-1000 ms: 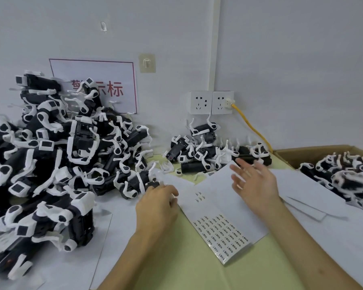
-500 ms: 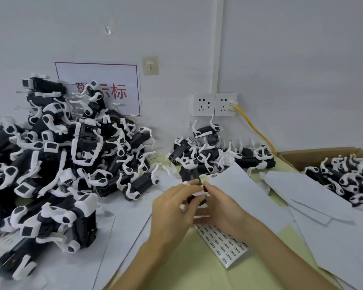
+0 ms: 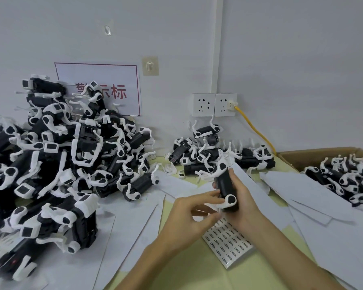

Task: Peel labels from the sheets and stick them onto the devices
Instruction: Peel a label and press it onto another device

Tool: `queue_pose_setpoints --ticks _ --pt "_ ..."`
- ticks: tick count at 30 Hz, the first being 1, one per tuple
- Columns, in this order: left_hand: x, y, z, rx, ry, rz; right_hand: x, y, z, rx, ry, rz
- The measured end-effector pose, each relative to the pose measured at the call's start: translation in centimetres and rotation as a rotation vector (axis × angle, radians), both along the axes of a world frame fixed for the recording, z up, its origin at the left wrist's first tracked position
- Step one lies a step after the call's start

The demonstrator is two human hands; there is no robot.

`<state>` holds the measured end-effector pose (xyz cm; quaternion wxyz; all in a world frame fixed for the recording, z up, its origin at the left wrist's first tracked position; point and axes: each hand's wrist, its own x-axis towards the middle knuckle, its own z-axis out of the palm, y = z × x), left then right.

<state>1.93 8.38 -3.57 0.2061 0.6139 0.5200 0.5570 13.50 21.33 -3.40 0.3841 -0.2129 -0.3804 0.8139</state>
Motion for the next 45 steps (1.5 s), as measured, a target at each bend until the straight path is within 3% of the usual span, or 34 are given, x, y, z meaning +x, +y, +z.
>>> queue_pose_setpoints --ticks 6,10,16,19,24,28,32,34,37,39,42,45 --pt "-0.4 0.0 0.6 -0.08 -0.199 -0.059 0.2 0.3 -0.1 0.017 -0.03 0.023" --pt "-1.3 0.1 0.8 -0.1 -0.374 -0.05 0.0 0.1 0.1 0.03 0.089 0.081" --pt "-1.9 -0.1 1.2 -0.127 -0.547 -0.112 -0.4 -0.8 0.3 0.223 0.027 0.122" --pt "-1.9 -0.1 1.1 -0.159 -0.559 -0.11 -0.5 -1.0 0.4 0.248 -0.017 0.006" --pt "-2.9 0.1 1.1 -0.262 -0.514 0.071 -0.1 -1.0 0.8 0.361 -0.067 -0.129" --pt "-3.1 0.1 0.8 -0.348 -0.454 -0.022 -0.3 -2.3 0.9 0.611 -0.181 -0.046" --pt "-3.1 0.6 0.4 -0.319 -0.576 0.044 -0.7 -3.7 1.2 0.798 -0.323 0.159" --pt "-3.5 0.7 0.4 -0.28 -0.667 0.119 -1.0 -3.7 1.2 0.843 -0.385 0.09" --pt "-4.8 0.9 0.3 -0.301 -0.766 0.278 -0.6 -2.3 0.2 0.996 -0.625 -0.173" --pt "-6.1 0.9 0.2 -0.371 -0.744 0.365 0.1 -0.9 -0.7 1.082 -0.834 -0.17" --pt "-7.6 0.7 -0.1 -0.442 -0.646 0.409 0.7 0.5 -1.8 1.141 -1.193 -0.002" --pt "-8.3 0.7 -0.3 -0.483 -0.509 0.446 0.5 0.8 -2.5 1.21 -1.265 0.066"
